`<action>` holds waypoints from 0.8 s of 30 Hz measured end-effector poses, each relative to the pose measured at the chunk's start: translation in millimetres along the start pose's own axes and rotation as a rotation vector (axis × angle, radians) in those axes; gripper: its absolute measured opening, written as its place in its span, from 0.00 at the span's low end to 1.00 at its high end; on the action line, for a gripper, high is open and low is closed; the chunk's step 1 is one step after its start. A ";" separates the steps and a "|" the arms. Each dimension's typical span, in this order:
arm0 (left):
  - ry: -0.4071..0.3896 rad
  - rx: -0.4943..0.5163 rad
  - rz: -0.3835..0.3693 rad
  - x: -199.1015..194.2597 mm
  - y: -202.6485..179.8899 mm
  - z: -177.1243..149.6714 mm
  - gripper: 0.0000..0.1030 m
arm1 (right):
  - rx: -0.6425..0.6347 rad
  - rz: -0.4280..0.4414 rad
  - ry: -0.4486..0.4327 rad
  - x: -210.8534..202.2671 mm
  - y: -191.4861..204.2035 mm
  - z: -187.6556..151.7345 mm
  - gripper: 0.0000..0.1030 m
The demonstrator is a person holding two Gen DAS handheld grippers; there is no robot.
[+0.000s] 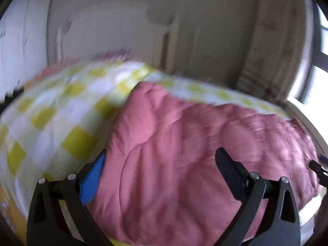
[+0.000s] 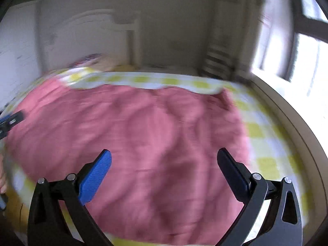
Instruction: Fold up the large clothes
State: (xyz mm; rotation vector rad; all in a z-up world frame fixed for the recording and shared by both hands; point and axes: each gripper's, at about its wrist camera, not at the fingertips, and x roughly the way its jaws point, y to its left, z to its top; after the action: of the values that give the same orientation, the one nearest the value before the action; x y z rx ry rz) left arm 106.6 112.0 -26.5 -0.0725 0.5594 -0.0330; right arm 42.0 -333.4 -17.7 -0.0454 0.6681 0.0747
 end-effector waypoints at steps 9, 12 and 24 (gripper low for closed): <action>-0.023 0.278 0.185 10.5 -65.2 -26.0 0.98 | -0.125 0.072 0.101 34.7 53.1 -21.3 0.96; 0.012 0.131 0.286 24.0 -18.4 -15.8 0.98 | -0.096 0.083 0.072 24.5 42.5 -10.5 0.96; -0.086 0.120 -0.133 -34.0 -48.5 -5.3 0.98 | -0.120 0.054 0.066 18.9 52.8 -11.1 0.96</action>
State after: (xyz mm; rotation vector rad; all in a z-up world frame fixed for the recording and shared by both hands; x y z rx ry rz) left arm 74.4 65.0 -9.2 0.0061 0.4651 -0.1917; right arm 45.5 -280.6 -39.1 -0.1452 0.7304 0.1661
